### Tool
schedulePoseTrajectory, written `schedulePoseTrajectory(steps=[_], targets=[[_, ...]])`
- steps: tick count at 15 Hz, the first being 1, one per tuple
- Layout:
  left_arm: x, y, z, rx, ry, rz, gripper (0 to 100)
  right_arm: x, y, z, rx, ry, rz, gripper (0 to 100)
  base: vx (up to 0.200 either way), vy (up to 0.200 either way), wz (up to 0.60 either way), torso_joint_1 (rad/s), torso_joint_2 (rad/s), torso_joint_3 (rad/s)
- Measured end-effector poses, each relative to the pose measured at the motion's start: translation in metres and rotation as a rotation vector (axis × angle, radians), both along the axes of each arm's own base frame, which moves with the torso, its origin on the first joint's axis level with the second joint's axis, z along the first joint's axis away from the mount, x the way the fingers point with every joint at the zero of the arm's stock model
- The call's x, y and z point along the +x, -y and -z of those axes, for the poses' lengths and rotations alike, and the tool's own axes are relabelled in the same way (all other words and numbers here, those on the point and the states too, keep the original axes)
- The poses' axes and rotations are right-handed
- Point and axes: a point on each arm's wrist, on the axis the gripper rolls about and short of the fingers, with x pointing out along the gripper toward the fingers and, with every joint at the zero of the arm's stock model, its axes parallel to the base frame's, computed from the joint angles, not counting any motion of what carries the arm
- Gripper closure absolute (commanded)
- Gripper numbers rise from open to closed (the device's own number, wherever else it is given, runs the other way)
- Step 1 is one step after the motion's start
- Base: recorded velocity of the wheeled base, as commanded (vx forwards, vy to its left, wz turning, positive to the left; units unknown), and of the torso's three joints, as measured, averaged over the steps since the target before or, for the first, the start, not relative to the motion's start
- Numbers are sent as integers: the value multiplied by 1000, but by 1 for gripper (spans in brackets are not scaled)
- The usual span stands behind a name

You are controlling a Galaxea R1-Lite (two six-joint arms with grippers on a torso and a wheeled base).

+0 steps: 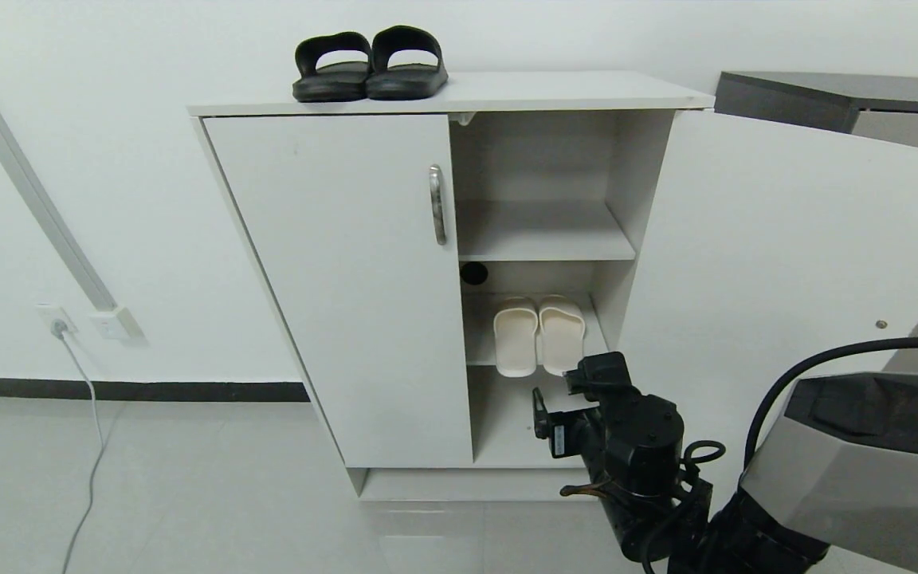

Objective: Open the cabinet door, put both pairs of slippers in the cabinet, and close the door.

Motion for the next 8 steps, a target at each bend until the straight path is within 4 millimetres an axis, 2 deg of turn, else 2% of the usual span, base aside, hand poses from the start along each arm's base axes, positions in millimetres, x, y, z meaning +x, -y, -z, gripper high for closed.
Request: schedulePoseTrajectory(steps=[3, 8], targets=[[0, 0, 0, 0, 0, 0, 100, 0, -1, 1, 0, 0, -1, 0, 0, 0, 0, 0, 0, 0], [0, 0, 0, 1, 1, -1, 100, 1, 0, 1, 0, 0, 4, 0, 0, 200, 0, 6, 0, 4]])
